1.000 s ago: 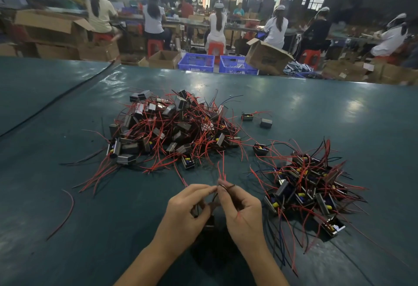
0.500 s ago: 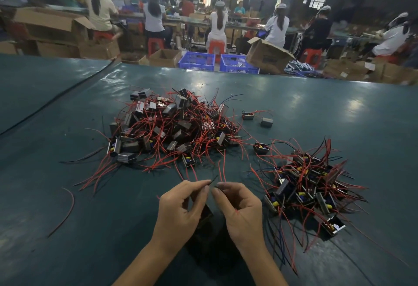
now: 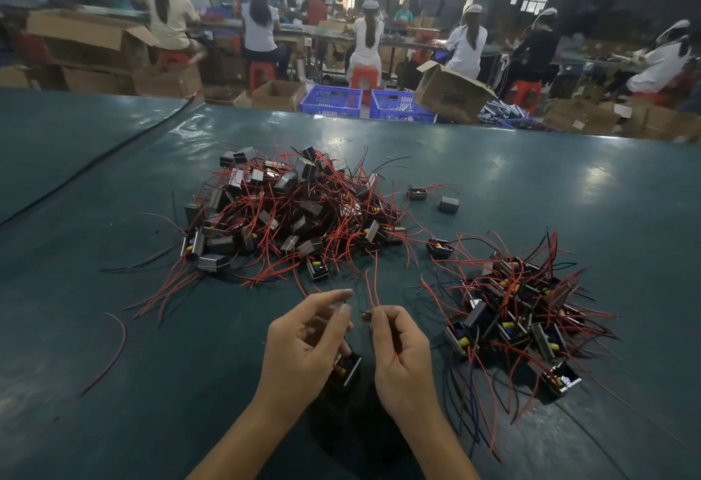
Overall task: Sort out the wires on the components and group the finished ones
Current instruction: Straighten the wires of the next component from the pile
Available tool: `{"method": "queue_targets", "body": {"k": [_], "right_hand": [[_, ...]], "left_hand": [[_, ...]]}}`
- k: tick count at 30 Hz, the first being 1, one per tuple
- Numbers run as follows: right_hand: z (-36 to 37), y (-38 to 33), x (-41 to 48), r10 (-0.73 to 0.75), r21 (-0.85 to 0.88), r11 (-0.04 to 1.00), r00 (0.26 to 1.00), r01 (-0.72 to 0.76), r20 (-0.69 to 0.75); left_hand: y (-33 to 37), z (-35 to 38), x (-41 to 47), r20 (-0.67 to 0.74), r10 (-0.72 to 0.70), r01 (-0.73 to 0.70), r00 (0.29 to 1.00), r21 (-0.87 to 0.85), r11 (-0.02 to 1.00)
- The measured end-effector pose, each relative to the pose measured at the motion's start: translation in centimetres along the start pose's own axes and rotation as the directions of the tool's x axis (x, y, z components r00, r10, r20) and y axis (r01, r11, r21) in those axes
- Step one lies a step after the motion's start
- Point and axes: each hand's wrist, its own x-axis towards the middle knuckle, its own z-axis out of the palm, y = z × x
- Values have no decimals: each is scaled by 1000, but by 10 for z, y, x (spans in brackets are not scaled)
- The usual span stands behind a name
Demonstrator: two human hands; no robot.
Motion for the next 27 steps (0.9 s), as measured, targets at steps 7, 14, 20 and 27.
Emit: {"method": "queue_targets", "body": {"k": [7,14,20,27], "right_hand": [[7,-11,-5,49,136,990,998,-44,-37],[7,-13,-6,31,145,989,999,-26,-33],[6,-16,-6,16,173,985,999,-10,-33],[8,-18,-7,26,237,971,999,-36,45]], "left_hand": [[3,-2,1,55,-22,23,998,-24,999],[4,-2,-1,112,14,-8,994,-54,998],[4,-8,6,100,184,-194,978,96,976],[3,-15,8,113,516,-525,849,300,797]]}}
